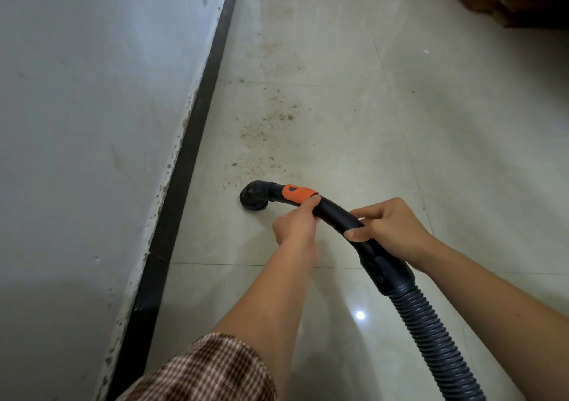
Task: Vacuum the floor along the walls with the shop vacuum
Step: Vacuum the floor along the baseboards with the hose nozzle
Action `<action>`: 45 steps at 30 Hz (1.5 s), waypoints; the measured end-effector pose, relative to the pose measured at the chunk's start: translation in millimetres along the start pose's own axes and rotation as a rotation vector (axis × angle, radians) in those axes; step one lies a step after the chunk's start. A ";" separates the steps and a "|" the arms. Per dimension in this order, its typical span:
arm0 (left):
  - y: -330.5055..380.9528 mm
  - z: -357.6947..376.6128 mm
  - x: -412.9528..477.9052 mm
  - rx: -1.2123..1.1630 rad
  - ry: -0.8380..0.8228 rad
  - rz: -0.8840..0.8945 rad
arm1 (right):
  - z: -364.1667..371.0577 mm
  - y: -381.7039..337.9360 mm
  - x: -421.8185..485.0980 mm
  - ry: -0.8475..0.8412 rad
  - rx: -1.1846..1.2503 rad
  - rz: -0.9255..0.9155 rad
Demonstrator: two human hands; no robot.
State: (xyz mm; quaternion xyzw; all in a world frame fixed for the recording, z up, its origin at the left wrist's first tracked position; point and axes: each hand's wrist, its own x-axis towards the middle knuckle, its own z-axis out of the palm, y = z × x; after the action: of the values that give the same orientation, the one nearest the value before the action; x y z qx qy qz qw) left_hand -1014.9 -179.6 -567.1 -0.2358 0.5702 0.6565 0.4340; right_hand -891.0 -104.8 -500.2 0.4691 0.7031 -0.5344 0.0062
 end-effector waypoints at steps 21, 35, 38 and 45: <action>44.3 -23.4 24.1 -0.126 0.015 0.049 | 39.4 -33.1 33.6 -0.068 -0.008 -0.071; 44.5 -32.0 20.4 -0.192 0.129 0.041 | 45.6 -40.0 35.8 -0.100 -0.053 -0.067; 37.3 -24.5 12.2 -0.184 0.109 0.014 | 34.8 -35.6 28.6 -0.087 -0.059 -0.056; 7.8 -9.3 -9.0 -0.134 0.090 -0.049 | 8.6 -15.5 4.7 -0.075 -0.063 -0.017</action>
State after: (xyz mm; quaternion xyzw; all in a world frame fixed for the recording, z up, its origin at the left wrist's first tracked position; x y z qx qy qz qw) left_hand -1018.5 -191.0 -557.9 -0.3074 0.5381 0.6709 0.4071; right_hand -908.2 -108.0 -494.8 0.4424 0.7227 -0.5293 0.0429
